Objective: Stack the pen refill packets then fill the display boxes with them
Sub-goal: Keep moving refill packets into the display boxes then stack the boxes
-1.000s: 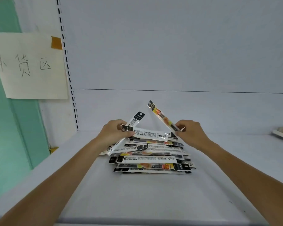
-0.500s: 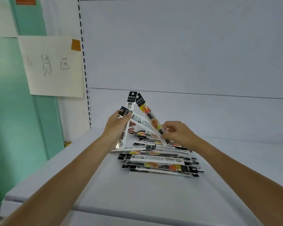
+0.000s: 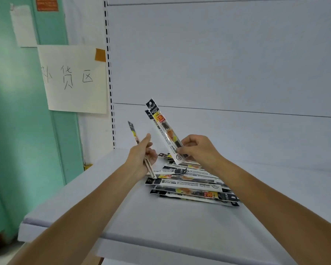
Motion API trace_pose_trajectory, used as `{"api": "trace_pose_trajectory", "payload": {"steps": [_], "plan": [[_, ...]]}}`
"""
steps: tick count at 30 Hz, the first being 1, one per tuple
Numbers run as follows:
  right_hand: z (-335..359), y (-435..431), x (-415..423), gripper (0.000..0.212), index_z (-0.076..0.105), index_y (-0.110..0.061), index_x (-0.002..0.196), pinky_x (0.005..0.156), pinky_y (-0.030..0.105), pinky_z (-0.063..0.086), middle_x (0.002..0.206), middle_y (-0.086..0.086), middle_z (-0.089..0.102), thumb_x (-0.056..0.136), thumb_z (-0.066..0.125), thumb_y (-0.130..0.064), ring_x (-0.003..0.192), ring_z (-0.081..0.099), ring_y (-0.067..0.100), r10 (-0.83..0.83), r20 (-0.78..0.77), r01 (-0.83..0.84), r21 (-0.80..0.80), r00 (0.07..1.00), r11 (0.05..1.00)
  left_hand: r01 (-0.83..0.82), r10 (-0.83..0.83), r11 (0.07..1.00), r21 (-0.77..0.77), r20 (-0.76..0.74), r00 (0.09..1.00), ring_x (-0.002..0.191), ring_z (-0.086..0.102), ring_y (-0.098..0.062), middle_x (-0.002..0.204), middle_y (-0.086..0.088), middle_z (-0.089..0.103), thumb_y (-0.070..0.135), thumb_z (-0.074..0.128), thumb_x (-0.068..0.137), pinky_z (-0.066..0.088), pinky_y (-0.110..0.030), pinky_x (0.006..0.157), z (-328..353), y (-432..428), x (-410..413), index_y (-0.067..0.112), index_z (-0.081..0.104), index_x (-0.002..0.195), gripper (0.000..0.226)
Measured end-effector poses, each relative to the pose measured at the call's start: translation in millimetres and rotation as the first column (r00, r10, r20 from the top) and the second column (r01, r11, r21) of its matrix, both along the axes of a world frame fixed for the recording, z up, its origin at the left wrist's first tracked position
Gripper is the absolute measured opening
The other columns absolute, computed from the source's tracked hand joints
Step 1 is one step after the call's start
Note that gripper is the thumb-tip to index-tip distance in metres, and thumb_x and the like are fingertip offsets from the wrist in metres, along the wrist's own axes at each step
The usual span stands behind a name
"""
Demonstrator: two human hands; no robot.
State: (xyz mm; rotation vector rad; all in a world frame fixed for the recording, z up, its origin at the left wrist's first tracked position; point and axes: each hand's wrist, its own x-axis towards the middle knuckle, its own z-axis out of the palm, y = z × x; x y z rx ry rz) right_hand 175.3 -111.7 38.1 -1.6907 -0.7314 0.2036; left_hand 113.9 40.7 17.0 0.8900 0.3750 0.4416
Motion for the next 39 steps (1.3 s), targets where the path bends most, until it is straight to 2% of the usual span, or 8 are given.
{"api": "trace_pose_trajectory", "payload": {"steps": [5,15,18,26,30,32,36,39], "plan": [[-4,7,-8,0.021,0.055,-0.009,0.088,0.053,0.026,0.052,0.084,0.013,0.068,0.078,0.068,0.005,0.068,0.065,0.023,0.001,-0.012,-0.002,-0.073,1.000,0.997,0.141,-0.148,0.987,0.079,0.093,0.985,0.092,0.061,-0.025,0.100,-0.012,0.063,0.043,0.035,0.097,0.049,-0.041,0.085,1,-6,-3,0.006,0.052,0.111,0.043],[-6,13,-32,0.025,0.056,-0.015,0.107,0.070,0.028,0.057,0.089,0.002,0.067,0.083,0.066,-0.015,0.076,0.066,0.014,0.176,0.032,-0.161,-0.270,0.984,0.949,-0.004,-0.022,0.991,0.137,0.182,0.983,0.076,0.064,-0.018,0.080,-0.009,0.059,0.014,0.059,0.090,0.059,-0.029,0.067,-1,-16,-7,0.002,0.052,0.100,0.018],[-8,14,-44,0.045,0.046,-0.026,0.114,0.071,0.022,0.051,0.097,-0.006,0.061,0.077,0.072,-0.028,0.082,0.061,0.009,0.195,0.265,-0.062,-0.439,0.944,0.896,-0.019,0.001,0.995,0.099,0.175,0.985,0.077,0.067,-0.021,0.080,-0.011,0.064,0.010,0.065,0.085,0.059,-0.037,0.068,1,-20,-10,0.002,0.052,0.094,0.018],[-2,11,-40,0.019,0.048,-0.011,0.088,0.056,0.029,0.038,0.076,0.002,0.050,0.085,0.059,-0.027,0.071,0.051,0.022,0.065,0.468,0.268,-0.609,0.882,0.747,0.073,-0.025,0.715,0.695,-0.079,0.997,0.083,0.066,-0.014,0.087,0.000,0.072,0.040,0.066,0.081,0.050,-0.025,0.074,5,-19,-24,0.014,0.070,0.084,0.026],[3,-3,-38,0.015,0.048,-0.013,0.082,0.056,0.026,0.035,0.069,-0.001,0.045,0.084,0.057,-0.024,0.072,0.051,0.024,0.031,0.668,0.546,-0.633,0.743,0.549,0.380,-0.056,0.421,0.823,-0.395,0.917,0.041,0.051,-0.004,0.075,0.004,0.072,0.056,0.054,0.083,0.036,-0.017,0.047,16,-12,-45,0.014,0.071,0.071,0.047],[1,-10,-36,0.013,0.044,-0.012,0.073,0.053,0.025,0.033,0.066,0.000,0.043,0.081,0.054,-0.015,0.070,0.050,0.024,0.068,0.721,0.607,-0.627,0.690,0.488,0.277,0.054,0.205,0.939,-0.294,0.954,0.037,0.043,-0.002,0.064,0.005,0.065,0.052,0.060,0.080,0.032,-0.016,0.046,21,-12,-49,0.011,0.069,0.067,0.044],[-2,-18,-39,0.028,0.036,-0.018,0.063,0.051,0.027,0.029,0.063,-0.003,0.043,0.079,0.059,-0.015,0.064,0.044,0.021,0.087,0.732,0.543,-0.574,0.676,0.613,0.073,0.135,-0.631,0.772,0.017,0.991,0.107,0.049,-0.017,0.115,0.004,0.054,0.054,0.063,0.075,0.038,-0.029,0.085,27,-17,-46,0.024,0.041,0.129,0.066],[0,-32,-44,0.024,0.052,-0.020,0.082,0.061,0.028,0.039,0.070,-0.008,0.052,0.076,0.072,-0.032,0.068,0.049,0.015,0.085,0.707,0.414,-0.503,0.702,0.759,0.174,0.225,-0.794,0.582,0.017,0.974,0.090,0.055,-0.023,0.101,-0.002,0.060,0.050,0.050,0.087,0.039,-0.031,0.071,23,-20,-39,0.017,0.040,0.122,0.050]]}}
